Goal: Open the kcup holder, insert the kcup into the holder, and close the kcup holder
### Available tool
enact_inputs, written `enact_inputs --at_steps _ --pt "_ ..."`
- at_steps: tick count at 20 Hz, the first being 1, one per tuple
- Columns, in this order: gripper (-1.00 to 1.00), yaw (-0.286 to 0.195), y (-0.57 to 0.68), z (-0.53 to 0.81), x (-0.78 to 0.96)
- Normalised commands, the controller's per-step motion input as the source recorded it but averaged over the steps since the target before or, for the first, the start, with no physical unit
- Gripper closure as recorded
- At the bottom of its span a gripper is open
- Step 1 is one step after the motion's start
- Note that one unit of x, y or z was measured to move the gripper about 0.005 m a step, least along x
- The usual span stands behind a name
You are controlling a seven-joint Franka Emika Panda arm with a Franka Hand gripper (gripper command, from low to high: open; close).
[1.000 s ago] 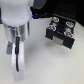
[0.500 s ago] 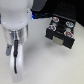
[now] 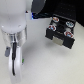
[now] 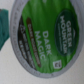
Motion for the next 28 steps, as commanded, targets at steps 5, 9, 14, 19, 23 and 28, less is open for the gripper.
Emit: enact_inputs --at_steps 5,9,14,19,23,28 --pt "1.0 -0.045 -0.01 0.22 0.04" --pt "1.0 -0.034 0.07 0.42 0.05" --pt "1.0 -0.003 0.4 0.86 0.04" --pt "1.0 0.03 0.52 0.87 0.03" --pt "1.0 0.049 0.61 0.77 0.03" --pt "1.0 0.046 0.62 0.63 0.03"
